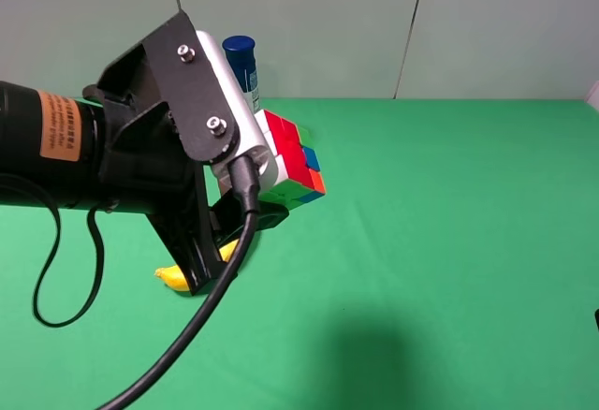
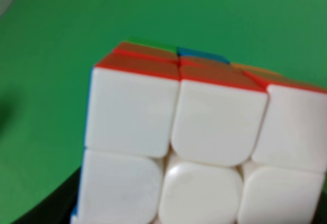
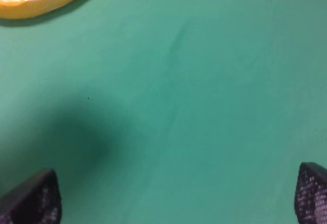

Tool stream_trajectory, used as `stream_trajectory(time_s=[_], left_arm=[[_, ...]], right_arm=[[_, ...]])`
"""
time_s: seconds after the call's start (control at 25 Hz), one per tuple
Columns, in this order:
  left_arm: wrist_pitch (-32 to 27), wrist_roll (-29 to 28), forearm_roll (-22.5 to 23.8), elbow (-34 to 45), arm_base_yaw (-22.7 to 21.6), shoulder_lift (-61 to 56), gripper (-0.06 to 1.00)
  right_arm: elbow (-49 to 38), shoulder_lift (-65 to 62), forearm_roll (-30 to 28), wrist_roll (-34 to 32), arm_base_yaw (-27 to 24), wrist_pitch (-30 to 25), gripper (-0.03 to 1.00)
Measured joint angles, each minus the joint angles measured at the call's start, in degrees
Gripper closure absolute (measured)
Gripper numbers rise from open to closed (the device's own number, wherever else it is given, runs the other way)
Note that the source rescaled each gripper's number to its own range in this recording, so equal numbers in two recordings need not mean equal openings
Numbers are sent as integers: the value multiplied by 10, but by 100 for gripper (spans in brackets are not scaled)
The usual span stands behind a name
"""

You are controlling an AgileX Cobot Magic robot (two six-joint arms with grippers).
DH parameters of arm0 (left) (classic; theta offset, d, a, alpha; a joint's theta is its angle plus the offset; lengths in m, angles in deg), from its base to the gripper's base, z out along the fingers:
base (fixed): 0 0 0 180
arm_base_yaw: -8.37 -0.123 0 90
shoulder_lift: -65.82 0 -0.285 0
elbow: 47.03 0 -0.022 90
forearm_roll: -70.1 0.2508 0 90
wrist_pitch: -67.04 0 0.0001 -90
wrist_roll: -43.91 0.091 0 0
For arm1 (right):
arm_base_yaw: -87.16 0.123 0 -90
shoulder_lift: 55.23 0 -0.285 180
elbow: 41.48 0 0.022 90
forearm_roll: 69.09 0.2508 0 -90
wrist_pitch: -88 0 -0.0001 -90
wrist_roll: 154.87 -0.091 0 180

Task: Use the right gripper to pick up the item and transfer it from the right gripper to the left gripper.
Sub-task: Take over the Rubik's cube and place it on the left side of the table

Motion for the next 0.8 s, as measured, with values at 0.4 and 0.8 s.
stream_trajectory(time_s=[0.4, 0.8], left_arm=[[-1, 0, 0, 0, 0, 0, 94], [-1, 0, 0, 0, 0, 0, 94]], right_arm=[[0, 0, -1, 0, -10, 0, -3], [0, -87, -1, 0, -201, 2, -3]])
